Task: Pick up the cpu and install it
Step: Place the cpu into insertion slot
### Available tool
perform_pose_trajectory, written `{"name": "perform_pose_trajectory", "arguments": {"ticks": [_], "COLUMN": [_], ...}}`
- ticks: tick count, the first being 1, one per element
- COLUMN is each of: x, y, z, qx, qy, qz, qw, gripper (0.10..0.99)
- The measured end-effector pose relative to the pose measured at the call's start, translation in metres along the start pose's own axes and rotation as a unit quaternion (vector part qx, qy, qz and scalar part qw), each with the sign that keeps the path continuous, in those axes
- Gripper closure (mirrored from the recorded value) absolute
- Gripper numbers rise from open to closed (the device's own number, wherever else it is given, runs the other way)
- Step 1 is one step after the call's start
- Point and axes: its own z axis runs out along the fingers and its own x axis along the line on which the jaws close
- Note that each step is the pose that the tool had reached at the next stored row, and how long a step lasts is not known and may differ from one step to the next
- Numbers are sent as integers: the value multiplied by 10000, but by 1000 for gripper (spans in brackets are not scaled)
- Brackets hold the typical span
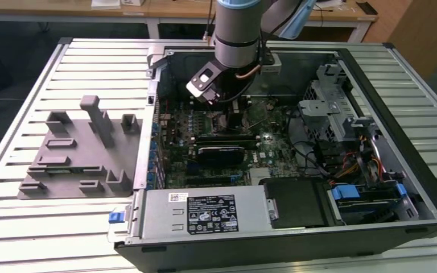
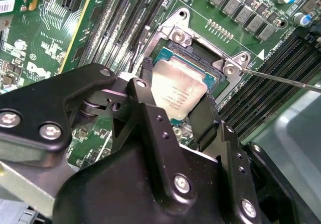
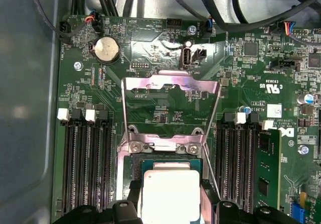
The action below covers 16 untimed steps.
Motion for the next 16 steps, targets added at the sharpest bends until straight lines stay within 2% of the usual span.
{"name": "perform_pose_trajectory", "arguments": {"ticks": [7,16], "x": [2,4], "y": [-16,-18], "z": [32,28], "qx": [0,0], "qy": [1,13], "qz": [18,20], "qw": [10000,10000], "gripper": [545,545]}}
